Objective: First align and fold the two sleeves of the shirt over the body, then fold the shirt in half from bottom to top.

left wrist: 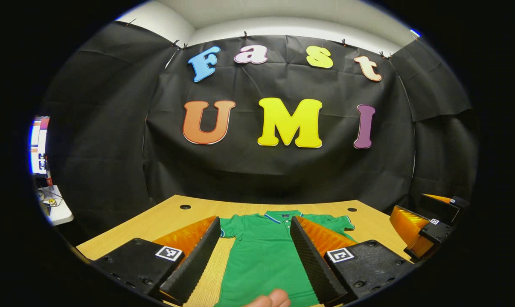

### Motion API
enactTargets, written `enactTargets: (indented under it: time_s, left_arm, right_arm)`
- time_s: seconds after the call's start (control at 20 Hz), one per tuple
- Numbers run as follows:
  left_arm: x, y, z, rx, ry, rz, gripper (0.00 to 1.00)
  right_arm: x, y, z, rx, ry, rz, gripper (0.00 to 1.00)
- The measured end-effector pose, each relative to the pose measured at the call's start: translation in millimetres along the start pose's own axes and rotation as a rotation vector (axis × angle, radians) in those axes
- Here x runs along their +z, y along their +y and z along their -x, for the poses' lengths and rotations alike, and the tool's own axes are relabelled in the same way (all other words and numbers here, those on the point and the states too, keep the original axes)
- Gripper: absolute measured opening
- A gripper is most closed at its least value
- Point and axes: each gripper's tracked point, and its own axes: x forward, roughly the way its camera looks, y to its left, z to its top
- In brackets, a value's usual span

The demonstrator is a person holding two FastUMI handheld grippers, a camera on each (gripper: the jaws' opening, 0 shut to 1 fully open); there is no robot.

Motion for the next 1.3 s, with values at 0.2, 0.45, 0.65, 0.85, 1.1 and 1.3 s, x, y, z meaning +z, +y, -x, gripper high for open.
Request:
enactTargets:
  time_s: [0.2, 0.45, 0.65, 0.85, 1.1, 1.3]
  left_arm:
    - [-3.5, 5.2, -3.7, 0.019, 0.011, -0.012, 1.0]
    - [-9.7, 11.5, -8.8, 0.049, 0.025, 0.001, 1.0]
    - [-10.4, 9.4, -10.9, 0.047, 0.028, -0.006, 1.0]
    - [-14.1, 9.6, -16.8, 0.044, 0.027, -0.003, 1.0]
    - [-22.1, 12.4, -25.1, 0.055, 0.048, -0.005, 1.0]
    - [-35.4, 11.3, -31.2, 0.053, 0.089, -0.031, 1.0]
  right_arm:
    - [-5.6, -6.7, -6.9, -0.01, 0.028, -0.02, 0.95]
    - [-17.5, -10.4, -32.7, -0.011, 0.068, -0.022, 0.95]
    - [-32.4, -37.4, -99.9, -0.065, 0.109, 0.017, 0.95]
    - [-70.8, -76.5, -188.6, -0.101, 0.183, 0.026, 0.94]
    - [-129.4, -125.7, -273.5, -0.188, 0.315, -0.016, 0.96]
    - [-169.7, -146.4, -319.1, -0.213, 0.408, 0.0, 0.96]
